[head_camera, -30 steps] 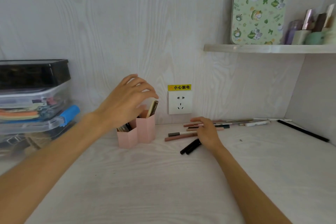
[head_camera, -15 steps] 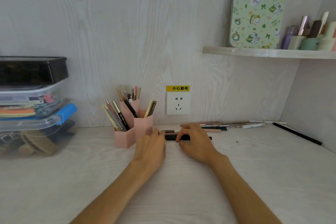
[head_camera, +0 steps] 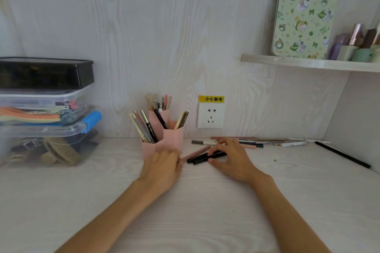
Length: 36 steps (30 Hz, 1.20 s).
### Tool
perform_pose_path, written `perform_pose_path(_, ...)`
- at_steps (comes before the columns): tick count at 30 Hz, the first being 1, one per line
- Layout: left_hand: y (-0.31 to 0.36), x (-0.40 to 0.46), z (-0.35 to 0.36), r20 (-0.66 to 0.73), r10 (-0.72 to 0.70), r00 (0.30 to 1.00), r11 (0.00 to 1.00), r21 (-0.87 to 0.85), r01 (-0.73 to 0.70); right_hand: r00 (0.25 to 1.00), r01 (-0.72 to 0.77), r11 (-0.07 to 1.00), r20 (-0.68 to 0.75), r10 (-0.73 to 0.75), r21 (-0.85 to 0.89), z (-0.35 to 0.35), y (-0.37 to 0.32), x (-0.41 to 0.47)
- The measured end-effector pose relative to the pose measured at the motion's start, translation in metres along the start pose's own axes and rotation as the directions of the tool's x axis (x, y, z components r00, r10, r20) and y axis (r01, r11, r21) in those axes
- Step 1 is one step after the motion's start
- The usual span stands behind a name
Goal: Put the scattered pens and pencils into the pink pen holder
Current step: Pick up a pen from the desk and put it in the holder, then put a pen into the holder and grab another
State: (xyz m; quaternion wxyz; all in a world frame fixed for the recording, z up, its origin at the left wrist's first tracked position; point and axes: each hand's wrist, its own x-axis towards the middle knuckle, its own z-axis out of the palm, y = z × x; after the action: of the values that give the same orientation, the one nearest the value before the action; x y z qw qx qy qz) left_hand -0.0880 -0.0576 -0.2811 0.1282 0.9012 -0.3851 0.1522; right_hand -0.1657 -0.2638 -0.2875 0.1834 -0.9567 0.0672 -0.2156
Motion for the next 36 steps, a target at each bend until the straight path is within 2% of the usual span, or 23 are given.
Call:
perform_pose_path(3, -0.028, -0.016, -0.003, -0.047, -0.011, 0.999, 0.999, -0.049, 0.009, 0.999, 0.028, 1.0, 0.027, -0.028, -0.011, -0.004, 0.0, 0.0)
perform_pose_path(5, -0.046, -0.024, -0.005, -0.07, -0.096, 0.993, 0.987, -0.132, 0.086, 0.999, 0.036, 0.999, -0.015, -0.036, 0.0, -0.006, -0.003, 0.002)
perform_pose_path(6, -0.054, -0.026, -0.006, -0.069, -0.148, 0.987, 0.973, -0.189, 0.133, 0.998, 0.023, 0.999, -0.062, -0.02, 0.046, -0.008, -0.006, 0.004)
perform_pose_path(8, -0.061, -0.025, -0.006, -0.052, -0.228, 0.972, 0.933, -0.298, 0.203, 0.983, -0.003, 0.969, -0.177, 0.048, 0.246, -0.012, -0.015, 0.007)
perform_pose_path(11, -0.06, -0.022, -0.008, -0.065, -0.278, 0.958, 0.893, -0.386, 0.233, 0.943, 0.056, 0.841, -0.305, 0.133, 0.538, -0.021, -0.043, 0.02)
perform_pose_path(13, -0.06, -0.023, -0.008, -0.078, -0.313, 0.947, 0.863, -0.44, 0.249, 0.917, 0.157, 0.762, -0.379, 0.123, 0.628, -0.029, -0.066, 0.033)
perform_pose_path(16, -0.063, -0.024, -0.009, -0.072, -0.392, 0.917, 0.782, -0.552, 0.29, 0.846, 0.289, 0.688, -0.514, 0.142, 0.666, -0.039, -0.101, 0.057)
perform_pose_path(19, -0.064, -0.025, -0.01, -0.037, -0.452, 0.891, 0.681, -0.66, 0.318, 0.752, 0.362, 0.682, -0.632, 0.19, 0.636, -0.039, -0.132, 0.081)
perform_pose_path(23, -0.064, -0.025, -0.011, -0.021, -0.506, 0.862, 0.579, -0.749, 0.322, 0.708, 0.242, 0.8, -0.664, 0.241, 0.549, -0.028, -0.152, 0.1)
perform_pose_path(26, -0.064, -0.024, -0.012, -0.044, -0.528, 0.848, 0.552, -0.777, 0.303, 0.667, 0.212, 0.884, -0.723, 0.18, 0.416, -0.026, -0.153, 0.097)
perform_pose_path(29, -0.062, -0.023, -0.012, -0.08, -0.519, 0.851, 0.565, -0.779, 0.271, 0.581, 0.277, 0.892, -0.801, 0.142, 0.359, -0.036, -0.146, 0.089)
perform_pose_path(30, -0.061, -0.023, -0.012, -0.086, -0.515, 0.853, 0.57, -0.778, 0.265, 0.603, 0.272, 0.902, -0.79, 0.112, 0.336, -0.038, -0.144, 0.086)
perform_pose_path(33, -0.061, -0.024, -0.012, -0.114, -0.514, 0.85, 0.586, -0.77, 0.251, 0.784, 0.191, 0.961, -0.62, -0.027, 0.199, -0.022, -0.14, 0.078)
perform_pose_path(36, -0.061, -0.024, -0.011, -0.165, -0.497, 0.852, 0.606, -0.769, 0.204, 0.831, 0.158, 0.986, -0.534, -0.158, -0.046, 0.001, -0.13, 0.072)
